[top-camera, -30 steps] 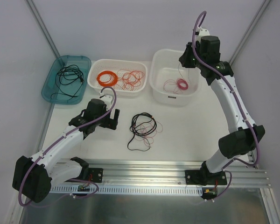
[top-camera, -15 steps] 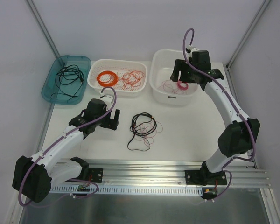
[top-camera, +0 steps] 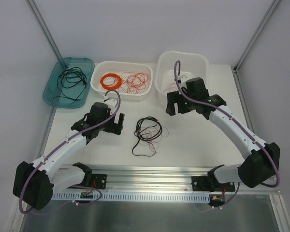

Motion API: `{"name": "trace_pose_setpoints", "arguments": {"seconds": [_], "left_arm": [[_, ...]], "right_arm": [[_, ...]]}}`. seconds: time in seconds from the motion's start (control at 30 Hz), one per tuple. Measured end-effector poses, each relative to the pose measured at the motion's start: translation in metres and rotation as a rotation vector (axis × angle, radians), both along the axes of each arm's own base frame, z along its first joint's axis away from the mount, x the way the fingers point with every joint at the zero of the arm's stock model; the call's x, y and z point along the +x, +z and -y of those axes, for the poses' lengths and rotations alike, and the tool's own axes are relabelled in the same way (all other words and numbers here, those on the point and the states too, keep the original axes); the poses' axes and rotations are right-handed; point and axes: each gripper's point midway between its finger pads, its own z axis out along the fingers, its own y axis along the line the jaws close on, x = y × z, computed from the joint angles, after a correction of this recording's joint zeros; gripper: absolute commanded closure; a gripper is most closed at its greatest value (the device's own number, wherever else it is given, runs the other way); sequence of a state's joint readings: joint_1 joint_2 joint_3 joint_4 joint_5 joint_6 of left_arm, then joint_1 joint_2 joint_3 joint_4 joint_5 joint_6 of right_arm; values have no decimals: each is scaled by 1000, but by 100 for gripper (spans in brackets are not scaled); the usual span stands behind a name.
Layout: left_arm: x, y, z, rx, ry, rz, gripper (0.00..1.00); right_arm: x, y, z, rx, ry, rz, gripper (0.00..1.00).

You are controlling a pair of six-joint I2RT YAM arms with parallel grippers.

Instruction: Untangle the cables

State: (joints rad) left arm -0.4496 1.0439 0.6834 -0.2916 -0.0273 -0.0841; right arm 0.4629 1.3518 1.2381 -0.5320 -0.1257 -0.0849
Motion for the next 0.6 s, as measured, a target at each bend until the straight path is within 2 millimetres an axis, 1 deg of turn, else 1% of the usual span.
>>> {"name": "trace_pose_setpoints", "arguments": {"seconds": [0.1, 0.23, 0.47, 0.6], "left_arm": [[0, 0, 0, 0, 0, 0, 1], [0, -1, 0, 0, -1, -2, 1], [0, -1, 0, 1, 0, -3, 1], [0, -2, 0, 3, -1, -7, 1]], "right_arm": [[-24, -24, -18, -33, 130, -51, 15], [-45, -53, -39, -64, 270, -117, 17], [-62, -104, -62, -116, 384, -243, 20], [-72, -132, -72, -152, 430, -308, 26]]}}
